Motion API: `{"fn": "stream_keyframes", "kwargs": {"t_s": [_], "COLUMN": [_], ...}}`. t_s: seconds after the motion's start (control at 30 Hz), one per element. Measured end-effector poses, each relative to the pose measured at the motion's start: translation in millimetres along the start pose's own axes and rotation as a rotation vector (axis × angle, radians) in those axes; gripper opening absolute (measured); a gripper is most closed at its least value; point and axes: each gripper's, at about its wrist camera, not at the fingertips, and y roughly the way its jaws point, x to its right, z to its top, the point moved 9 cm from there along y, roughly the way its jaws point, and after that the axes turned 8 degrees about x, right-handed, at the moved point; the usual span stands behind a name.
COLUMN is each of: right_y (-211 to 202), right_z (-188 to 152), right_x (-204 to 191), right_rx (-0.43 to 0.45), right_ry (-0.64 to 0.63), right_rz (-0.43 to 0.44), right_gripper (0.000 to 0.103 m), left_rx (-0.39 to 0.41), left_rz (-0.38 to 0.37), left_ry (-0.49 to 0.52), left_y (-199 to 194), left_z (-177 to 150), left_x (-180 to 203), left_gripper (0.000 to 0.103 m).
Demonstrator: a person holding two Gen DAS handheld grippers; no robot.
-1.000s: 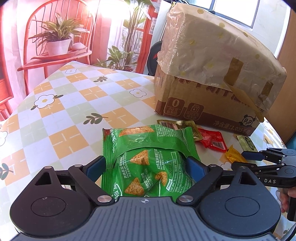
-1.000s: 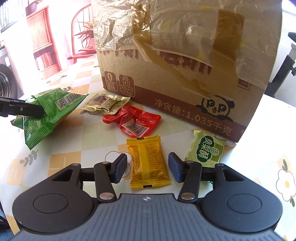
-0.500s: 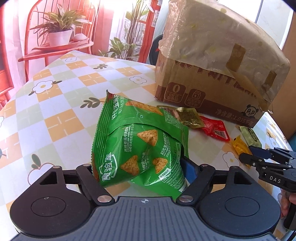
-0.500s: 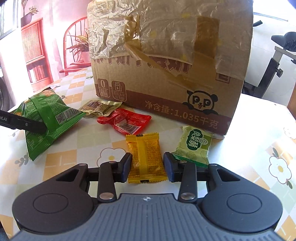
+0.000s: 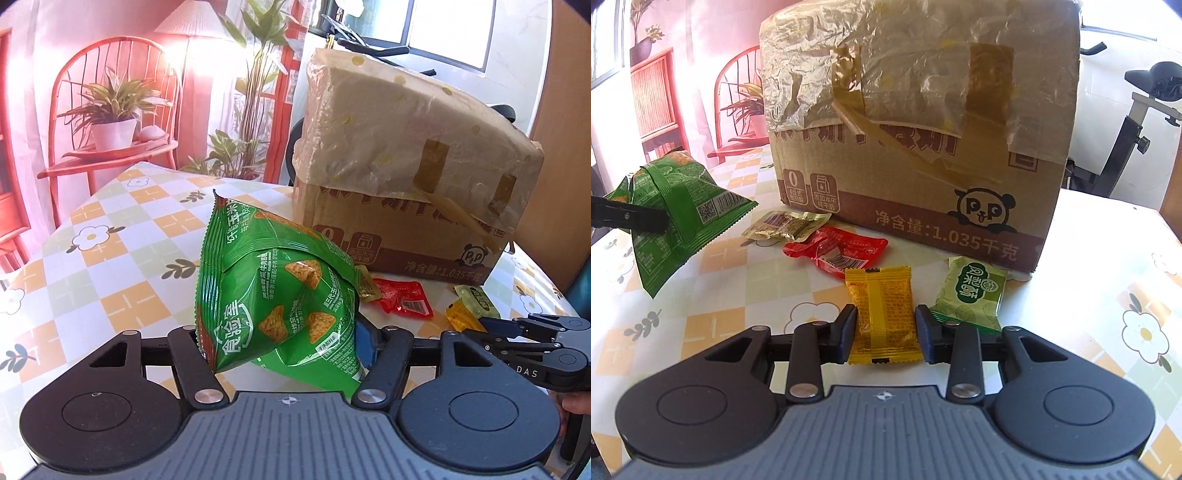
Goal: Organize snacks
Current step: 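Lift both snacks over the box and open both tools to drop them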
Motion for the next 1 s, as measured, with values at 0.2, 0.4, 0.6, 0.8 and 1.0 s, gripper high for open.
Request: {"fn": "stream_keyframes", "kwargs": {"t_s": [0.2, 0.4, 0.6, 0.8, 1.0], "right_y": [-22.6, -40.1, -54.4, -67.3, -64.9], "right_z": [25.3, 55.7, 88.7, 140.6, 201.7], "right_x": [-9.4, -22.5, -28.7, -27.2, -7.5], "right_rx": [0.088, 0.165, 0.260, 0.362, 0.421], "right_ry": [-0.016, -0.014, -0.024, -0.053, -0.052], "right_rz": [0.042, 0.072, 0.070, 0.059, 0.037], "right_gripper": [0.036, 0.036, 0.036, 0.036, 0.036], "left_rx": [0.064, 0.109, 0.175, 0.254, 0.323], "left_rz": [-0.016, -0.021, -0.011, -0.001, -0.026], "left_ry": [0.033, 0.042, 0.063, 0.088, 0.120], "left_y": [-13.3, -26.0, -39.5, -47.1, -42.9], "left_z": [24.8, 43.4, 66.9, 105.9, 159.2], "left_x": [17.1, 30.2, 36.0, 43.1, 65.1], "left_gripper": [0.068, 0.068, 0.068, 0.068, 0.068]}}
